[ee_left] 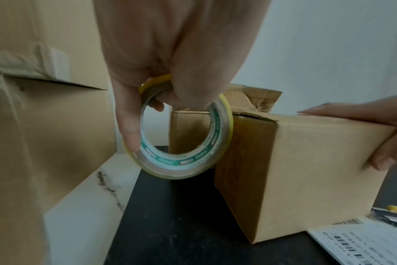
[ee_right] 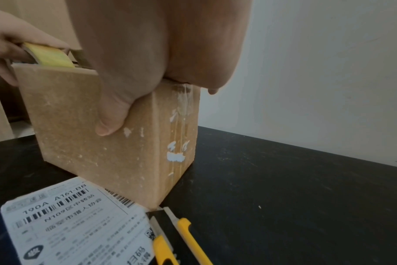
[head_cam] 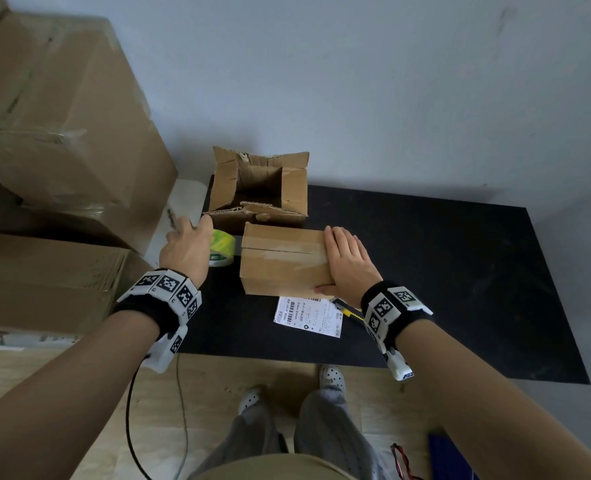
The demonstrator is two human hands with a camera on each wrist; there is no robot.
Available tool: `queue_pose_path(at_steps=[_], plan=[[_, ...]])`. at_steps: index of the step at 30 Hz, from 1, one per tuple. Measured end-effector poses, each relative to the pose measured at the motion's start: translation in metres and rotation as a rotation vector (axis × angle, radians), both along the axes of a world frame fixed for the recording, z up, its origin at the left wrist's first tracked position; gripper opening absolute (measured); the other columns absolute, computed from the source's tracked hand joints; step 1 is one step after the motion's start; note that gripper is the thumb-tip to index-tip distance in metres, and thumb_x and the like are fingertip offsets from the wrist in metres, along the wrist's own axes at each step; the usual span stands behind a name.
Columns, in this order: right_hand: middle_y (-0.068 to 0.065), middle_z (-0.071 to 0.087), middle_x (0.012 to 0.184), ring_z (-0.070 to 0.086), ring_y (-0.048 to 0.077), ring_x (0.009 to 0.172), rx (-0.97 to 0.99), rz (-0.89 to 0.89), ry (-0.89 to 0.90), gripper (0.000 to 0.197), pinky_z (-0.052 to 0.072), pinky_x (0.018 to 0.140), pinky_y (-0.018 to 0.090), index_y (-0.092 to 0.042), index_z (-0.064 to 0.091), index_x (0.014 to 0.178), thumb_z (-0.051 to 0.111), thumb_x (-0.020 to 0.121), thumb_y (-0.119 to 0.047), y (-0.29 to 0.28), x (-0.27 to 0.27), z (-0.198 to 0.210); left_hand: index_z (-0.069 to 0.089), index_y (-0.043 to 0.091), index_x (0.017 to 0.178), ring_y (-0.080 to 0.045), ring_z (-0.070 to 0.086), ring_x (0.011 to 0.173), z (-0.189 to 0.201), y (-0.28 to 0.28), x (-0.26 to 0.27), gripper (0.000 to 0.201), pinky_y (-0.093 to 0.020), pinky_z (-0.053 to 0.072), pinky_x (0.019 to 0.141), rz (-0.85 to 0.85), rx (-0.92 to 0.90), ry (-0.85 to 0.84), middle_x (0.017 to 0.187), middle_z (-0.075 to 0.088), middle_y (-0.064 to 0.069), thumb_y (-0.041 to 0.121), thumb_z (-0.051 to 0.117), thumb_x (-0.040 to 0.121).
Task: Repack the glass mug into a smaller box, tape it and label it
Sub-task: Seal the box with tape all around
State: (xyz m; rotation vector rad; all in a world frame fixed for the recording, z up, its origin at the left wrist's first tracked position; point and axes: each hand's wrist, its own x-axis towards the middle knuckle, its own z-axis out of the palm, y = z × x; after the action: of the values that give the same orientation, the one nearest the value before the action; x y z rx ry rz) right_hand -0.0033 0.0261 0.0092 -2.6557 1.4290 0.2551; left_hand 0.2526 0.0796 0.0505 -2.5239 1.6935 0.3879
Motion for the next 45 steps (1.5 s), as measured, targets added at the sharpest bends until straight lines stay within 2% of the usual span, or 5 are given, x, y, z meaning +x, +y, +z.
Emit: queue_pose_path(at_steps=[12,17,24,35,45], plan=[[0.011,0.017,0.152,0.011,0.028,0.143,0.069,-0.031,-0.073,0.109,0.005,0.118,0.042,-0.023,0.003,0.150,0.074,0.071,-0.049,-0.004,0.002,0.005,0.033,0.012,0.125,-0.043,0.045,0.108,-0.009,-0.004,0.001,0.045,-0.047,0.043,0.081,0.000,0.013,0.061,0.128,0.032,-0.023,-0.008,0.043,0.086],[0.009,0.012,0.156,0.003,0.026,0.146,0.053,-0.045,-0.073,0.108,-0.002,0.118,0.041,-0.017,0.010,0.149,0.068,0.070,-0.061,0.001,0.015,0.011,0.032,0.013,0.129,-0.043,0.044,0.110,-0.010,-0.002,0.004,0.048,-0.046,0.043,0.084,-0.003,0.013,0.083,0.129,0.030,-0.023,-0.005,0.047,0.086],[0.008,0.019,0.154,0.015,0.024,0.144,0.043,0.041,-0.122,0.107,0.002,0.119,0.040,-0.015,0.018,0.146,0.056,0.068,-0.077,0.010,0.060,0.011,0.031,0.013,0.126,-0.041,0.045,0.107,-0.015,0.002,0.006,0.049,-0.044,0.043,0.081,-0.008,0.002,0.116,0.125,0.033,-0.020,-0.006,0.049,0.085],[0.020,0.020,0.152,0.018,0.033,0.142,0.011,0.185,-0.048,0.095,0.007,0.118,0.045,-0.026,-0.002,0.151,0.047,0.082,-0.068,0.009,0.084,0.008,0.032,0.012,0.125,-0.041,0.047,0.107,-0.015,0.003,0.014,0.044,-0.044,0.043,0.081,-0.021,-0.012,0.131,0.126,0.035,-0.021,-0.006,0.046,0.087],[0.019,0.016,0.156,0.016,0.032,0.145,-0.054,0.213,-0.016,0.083,0.012,0.118,0.048,-0.026,0.003,0.151,0.039,0.088,-0.064,0.019,0.087,-0.002,0.033,0.013,0.125,-0.042,0.049,0.106,-0.025,-0.001,0.011,0.045,-0.045,0.044,0.080,-0.040,0.030,0.142,0.120,0.037,-0.019,-0.003,0.048,0.086]])
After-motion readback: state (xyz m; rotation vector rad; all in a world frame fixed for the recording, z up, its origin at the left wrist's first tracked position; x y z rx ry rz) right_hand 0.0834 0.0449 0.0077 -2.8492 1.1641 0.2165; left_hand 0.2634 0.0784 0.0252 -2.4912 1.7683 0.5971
